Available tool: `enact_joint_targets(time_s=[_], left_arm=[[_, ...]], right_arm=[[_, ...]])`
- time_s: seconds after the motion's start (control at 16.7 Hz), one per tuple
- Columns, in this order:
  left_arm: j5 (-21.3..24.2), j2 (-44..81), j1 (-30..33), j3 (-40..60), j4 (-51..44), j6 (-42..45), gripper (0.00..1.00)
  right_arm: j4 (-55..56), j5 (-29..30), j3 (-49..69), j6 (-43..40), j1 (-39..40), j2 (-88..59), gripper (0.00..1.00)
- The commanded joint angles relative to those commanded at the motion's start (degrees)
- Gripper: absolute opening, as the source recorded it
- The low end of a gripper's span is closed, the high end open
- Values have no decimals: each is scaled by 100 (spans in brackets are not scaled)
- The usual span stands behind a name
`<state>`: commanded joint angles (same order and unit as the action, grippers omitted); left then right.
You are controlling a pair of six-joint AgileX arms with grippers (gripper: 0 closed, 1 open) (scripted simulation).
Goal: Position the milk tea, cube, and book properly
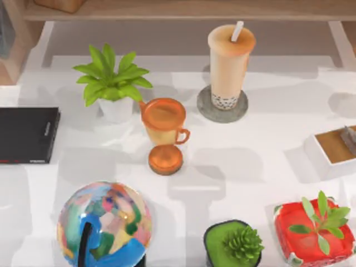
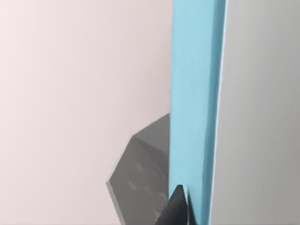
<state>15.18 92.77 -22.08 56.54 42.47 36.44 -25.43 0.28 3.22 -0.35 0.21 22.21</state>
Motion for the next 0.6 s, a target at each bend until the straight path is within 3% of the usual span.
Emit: enact_joint_targets(time_s=[0.3, 0.6], left_arm=[[-20, -691, 3, -1664, 424, 2531, 0], [-35, -403, 384, -2947, 478, 4804, 0]], right_arm=[[0, 0, 0, 0, 0, 0, 100], [0, 0, 0, 0, 0, 0, 100]])
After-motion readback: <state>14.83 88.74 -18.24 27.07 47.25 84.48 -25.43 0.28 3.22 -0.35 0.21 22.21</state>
